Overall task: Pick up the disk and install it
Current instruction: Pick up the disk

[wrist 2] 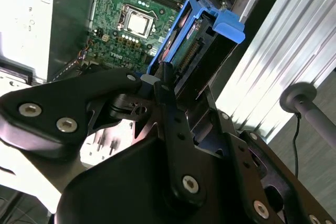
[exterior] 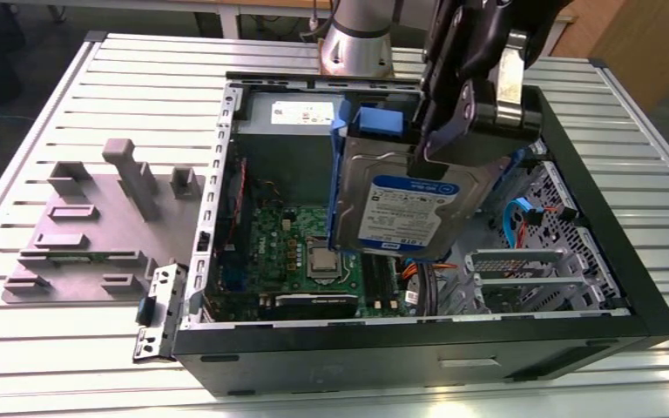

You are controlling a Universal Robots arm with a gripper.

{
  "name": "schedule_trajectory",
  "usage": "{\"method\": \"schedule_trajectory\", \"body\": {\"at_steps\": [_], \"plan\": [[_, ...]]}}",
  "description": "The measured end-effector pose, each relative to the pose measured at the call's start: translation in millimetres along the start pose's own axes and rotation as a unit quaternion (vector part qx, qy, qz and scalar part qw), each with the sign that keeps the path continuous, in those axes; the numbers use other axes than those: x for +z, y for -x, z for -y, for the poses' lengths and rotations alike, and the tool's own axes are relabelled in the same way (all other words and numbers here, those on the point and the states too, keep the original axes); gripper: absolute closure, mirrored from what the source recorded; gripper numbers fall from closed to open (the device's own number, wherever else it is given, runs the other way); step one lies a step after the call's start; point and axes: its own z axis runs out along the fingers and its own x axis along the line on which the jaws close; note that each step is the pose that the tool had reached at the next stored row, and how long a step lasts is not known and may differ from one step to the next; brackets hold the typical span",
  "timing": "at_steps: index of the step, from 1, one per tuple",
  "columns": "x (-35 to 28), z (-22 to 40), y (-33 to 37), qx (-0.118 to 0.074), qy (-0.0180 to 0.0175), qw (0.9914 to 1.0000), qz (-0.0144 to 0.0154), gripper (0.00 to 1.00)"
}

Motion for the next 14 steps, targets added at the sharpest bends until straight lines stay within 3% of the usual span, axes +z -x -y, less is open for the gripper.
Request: {"method": "schedule_trajectory", "body": {"at_steps": [9, 14], "plan": [[0.5, 1.2, 0.1, -0.005, 0.0003, 0.99999, -0.0003, 0.65], [0.2, 11.9, 1.8, -0.005, 0.0004, 0.99999, -0.0002, 0.65]]}}
